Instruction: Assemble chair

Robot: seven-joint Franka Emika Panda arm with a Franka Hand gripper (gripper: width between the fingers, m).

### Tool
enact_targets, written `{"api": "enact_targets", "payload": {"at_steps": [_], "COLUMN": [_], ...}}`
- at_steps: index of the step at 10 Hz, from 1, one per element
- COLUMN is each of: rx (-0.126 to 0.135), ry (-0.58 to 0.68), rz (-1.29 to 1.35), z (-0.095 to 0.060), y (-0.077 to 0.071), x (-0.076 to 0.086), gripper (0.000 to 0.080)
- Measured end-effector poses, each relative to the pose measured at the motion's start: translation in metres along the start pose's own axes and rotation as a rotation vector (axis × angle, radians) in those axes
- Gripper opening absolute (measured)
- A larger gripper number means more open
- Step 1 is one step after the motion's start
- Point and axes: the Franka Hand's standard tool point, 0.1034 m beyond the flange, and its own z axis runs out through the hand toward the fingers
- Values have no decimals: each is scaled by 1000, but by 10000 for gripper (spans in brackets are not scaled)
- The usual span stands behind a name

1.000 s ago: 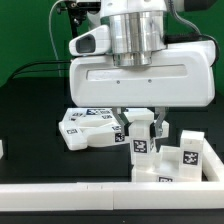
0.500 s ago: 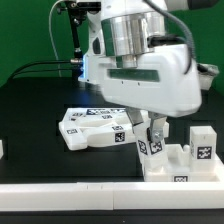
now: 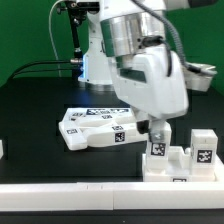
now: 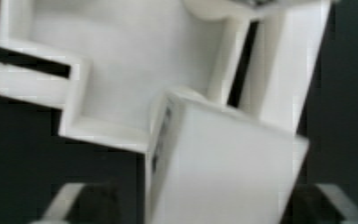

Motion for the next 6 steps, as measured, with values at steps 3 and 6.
{"api": "enact_targets", "payload": {"at_steps": [3,6], "rx": [2,-8], "ry": [-2,9], "rz": [-402,-772], "z": [-5,-2], "y": [-7,-5], "x": [-2,4], "gripper": [631,649]}}
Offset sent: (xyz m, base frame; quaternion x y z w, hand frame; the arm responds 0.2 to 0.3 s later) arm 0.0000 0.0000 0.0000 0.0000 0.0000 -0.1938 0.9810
